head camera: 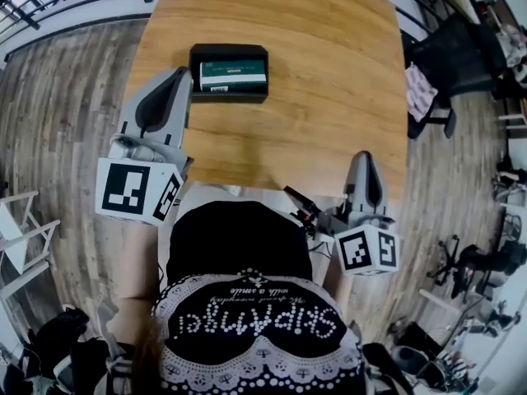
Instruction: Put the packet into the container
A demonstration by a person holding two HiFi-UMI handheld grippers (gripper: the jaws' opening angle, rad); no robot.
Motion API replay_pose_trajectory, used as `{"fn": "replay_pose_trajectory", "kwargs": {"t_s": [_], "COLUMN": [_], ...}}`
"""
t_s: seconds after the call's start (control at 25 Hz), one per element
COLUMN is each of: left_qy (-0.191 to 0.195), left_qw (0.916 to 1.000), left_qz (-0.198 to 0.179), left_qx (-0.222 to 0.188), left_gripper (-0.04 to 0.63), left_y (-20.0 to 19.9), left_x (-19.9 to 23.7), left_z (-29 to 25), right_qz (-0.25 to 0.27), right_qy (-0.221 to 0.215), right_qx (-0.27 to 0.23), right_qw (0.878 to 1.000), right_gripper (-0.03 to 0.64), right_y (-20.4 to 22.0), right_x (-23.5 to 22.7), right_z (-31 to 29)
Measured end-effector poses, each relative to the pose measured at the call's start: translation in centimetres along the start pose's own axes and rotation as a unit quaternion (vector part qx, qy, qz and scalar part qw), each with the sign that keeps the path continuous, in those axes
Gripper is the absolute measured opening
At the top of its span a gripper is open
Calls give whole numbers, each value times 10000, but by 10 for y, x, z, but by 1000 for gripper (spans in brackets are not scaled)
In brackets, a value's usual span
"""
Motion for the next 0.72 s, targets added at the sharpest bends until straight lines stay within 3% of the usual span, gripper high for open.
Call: {"fn": "replay_pose_trajectory", "kwargs": {"t_s": [0.72], "left_qy": [-527], "left_qw": [9985], "left_qz": [118], "left_qx": [77], "left_gripper": [31], "left_y": [25], "left_x": [1], "left_z": [58], "right_qz": [467], "right_qy": [-152], "right_qx": [160], "right_qw": [9987], "right_gripper": [40], "right_y": [14], "right_x": [10], "right_z": [16]}}
Point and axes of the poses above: the fingertips, and each gripper's own axes: z backward along the fingers, x to its left, y out of its underside, the point moved 1 cm from there along z, backward along the fingers
